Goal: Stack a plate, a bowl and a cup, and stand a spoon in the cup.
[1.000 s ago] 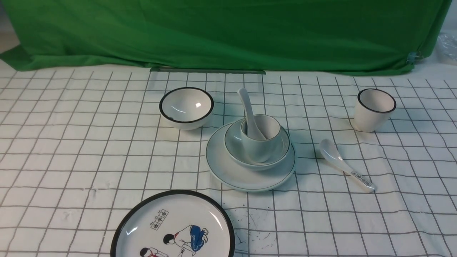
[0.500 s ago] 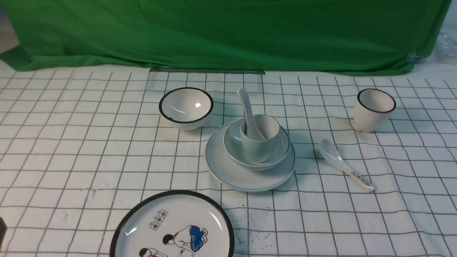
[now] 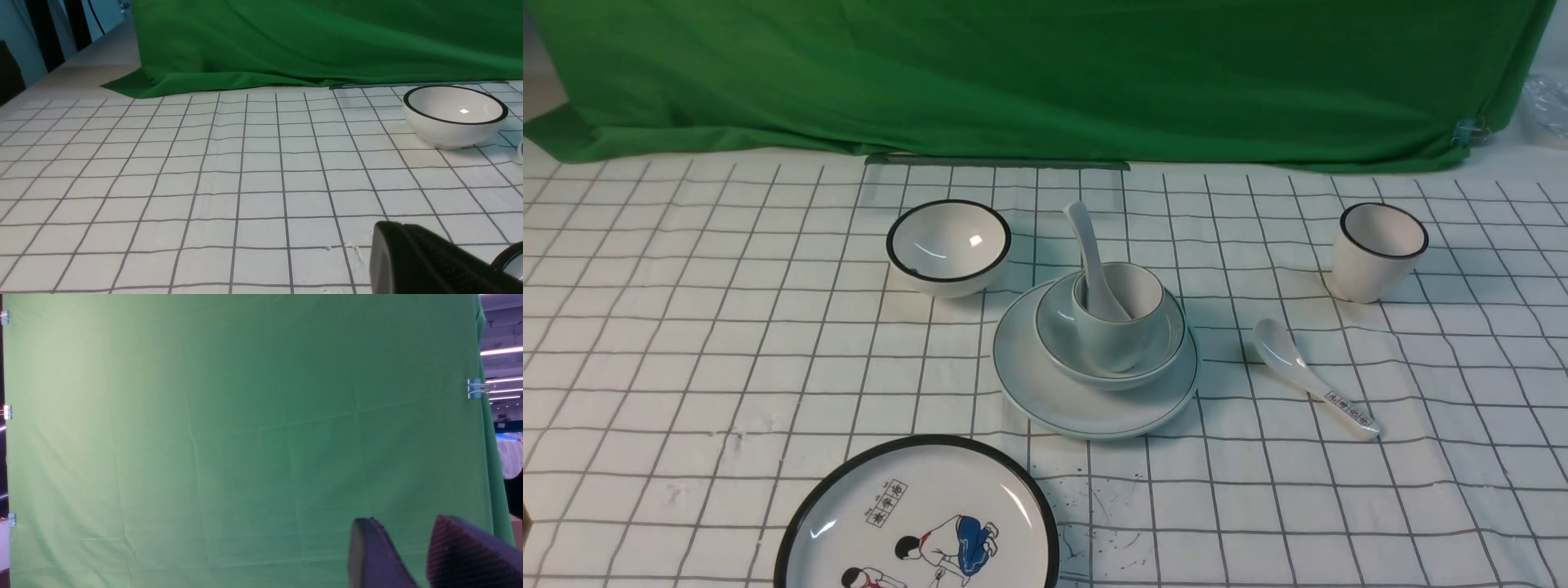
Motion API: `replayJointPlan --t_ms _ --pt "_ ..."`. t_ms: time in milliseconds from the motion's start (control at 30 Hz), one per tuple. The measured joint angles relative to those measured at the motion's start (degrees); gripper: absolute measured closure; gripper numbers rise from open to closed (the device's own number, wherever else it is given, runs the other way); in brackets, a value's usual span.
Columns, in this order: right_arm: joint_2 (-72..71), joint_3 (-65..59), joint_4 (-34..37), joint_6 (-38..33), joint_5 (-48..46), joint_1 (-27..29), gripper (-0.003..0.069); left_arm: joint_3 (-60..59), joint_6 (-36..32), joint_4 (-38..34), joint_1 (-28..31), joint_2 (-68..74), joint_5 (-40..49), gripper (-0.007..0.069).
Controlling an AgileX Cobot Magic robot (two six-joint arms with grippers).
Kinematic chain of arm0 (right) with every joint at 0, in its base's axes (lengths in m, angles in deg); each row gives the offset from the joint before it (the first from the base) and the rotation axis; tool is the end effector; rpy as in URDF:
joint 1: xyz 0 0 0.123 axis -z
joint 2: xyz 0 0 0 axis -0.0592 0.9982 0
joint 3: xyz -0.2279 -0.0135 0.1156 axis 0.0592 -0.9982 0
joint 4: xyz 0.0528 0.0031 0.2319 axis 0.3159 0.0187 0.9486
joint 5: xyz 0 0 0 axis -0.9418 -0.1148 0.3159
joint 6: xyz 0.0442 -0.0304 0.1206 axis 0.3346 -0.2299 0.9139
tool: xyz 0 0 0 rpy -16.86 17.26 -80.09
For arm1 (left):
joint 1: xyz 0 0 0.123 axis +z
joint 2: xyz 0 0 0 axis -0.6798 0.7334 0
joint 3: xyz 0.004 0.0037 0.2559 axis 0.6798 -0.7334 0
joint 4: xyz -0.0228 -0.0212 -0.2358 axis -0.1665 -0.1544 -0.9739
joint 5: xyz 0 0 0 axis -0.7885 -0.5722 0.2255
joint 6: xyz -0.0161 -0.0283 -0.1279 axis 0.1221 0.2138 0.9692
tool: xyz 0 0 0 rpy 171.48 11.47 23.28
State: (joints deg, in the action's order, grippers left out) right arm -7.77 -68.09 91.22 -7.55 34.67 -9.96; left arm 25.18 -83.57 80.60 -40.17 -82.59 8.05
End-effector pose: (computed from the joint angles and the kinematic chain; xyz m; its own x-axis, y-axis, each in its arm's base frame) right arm 0.0967 0.0192 0.3442 0.4874 0.2024 -0.8494 -0.2499 0.9644 0.0864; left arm 0.1117 0.0038 0.1861 -0.1349 0.0533 -0.9894 -0.0284 0.9979 0.0576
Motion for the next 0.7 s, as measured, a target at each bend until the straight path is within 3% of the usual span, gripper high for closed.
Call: replayJointPlan --t_ms 467,567,700 --pt "0.00 0.00 0.00 -1.43 -0.67 0.00 0.0410 0.00 0.02 0.75 0.00 0.00 0.00 0.0624" --pt "-1.07 0.00 0.00 -7.87 -10.51 1.01 0.0410 0.00 0.02 0.80 0.00 0.00 0.00 0.0624" --pt "-1.69 -2.81 0.00 -14.37 -24.08 6.70 0.0410 0.00 -0.21 0.80 0.00 0.00 0.00 0.0624"
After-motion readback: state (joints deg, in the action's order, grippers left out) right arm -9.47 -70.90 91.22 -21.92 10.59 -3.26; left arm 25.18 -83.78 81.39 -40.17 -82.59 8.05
